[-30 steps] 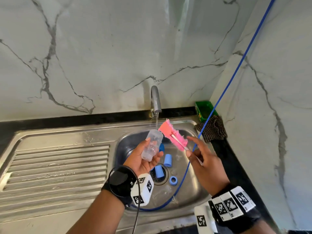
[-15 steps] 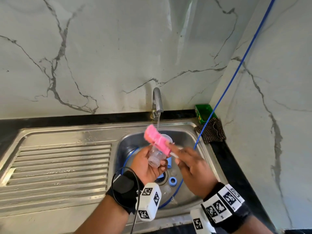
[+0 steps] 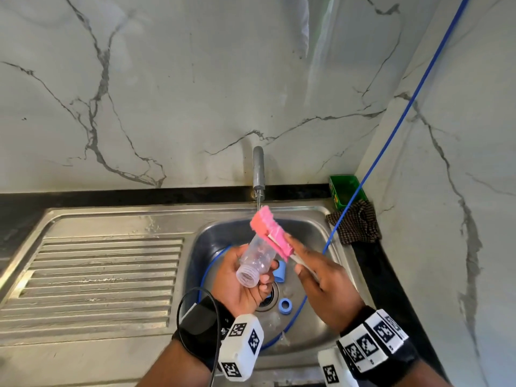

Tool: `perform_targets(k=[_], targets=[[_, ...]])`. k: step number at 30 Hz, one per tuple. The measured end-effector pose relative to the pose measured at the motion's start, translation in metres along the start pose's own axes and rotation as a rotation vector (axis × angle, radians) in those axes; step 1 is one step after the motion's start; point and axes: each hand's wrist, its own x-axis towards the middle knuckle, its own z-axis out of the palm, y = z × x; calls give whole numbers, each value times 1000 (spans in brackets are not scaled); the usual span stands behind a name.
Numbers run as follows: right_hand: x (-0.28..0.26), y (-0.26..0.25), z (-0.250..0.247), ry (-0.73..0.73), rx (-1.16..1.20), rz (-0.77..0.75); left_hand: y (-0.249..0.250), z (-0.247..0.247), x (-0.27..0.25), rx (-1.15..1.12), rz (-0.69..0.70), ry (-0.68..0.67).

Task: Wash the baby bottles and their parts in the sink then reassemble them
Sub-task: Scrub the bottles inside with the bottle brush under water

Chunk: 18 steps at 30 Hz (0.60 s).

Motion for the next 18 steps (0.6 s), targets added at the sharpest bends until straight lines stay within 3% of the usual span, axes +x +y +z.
perform_targets(k=[4, 7, 12, 16, 18], targets=[[-3, -10, 5, -85, 44, -137, 0, 0, 5, -47, 27, 47], [9, 5, 4, -11, -1, 6, 1, -2, 5, 8, 15, 24], [8, -10, 12, -82, 70, -172, 5, -9, 8, -26, 31, 56], [23, 6, 12, 30, 8, -6, 11, -7, 9, 18, 12, 29], [20, -9, 16, -39, 27, -113, 11, -11, 13, -29, 23, 45]])
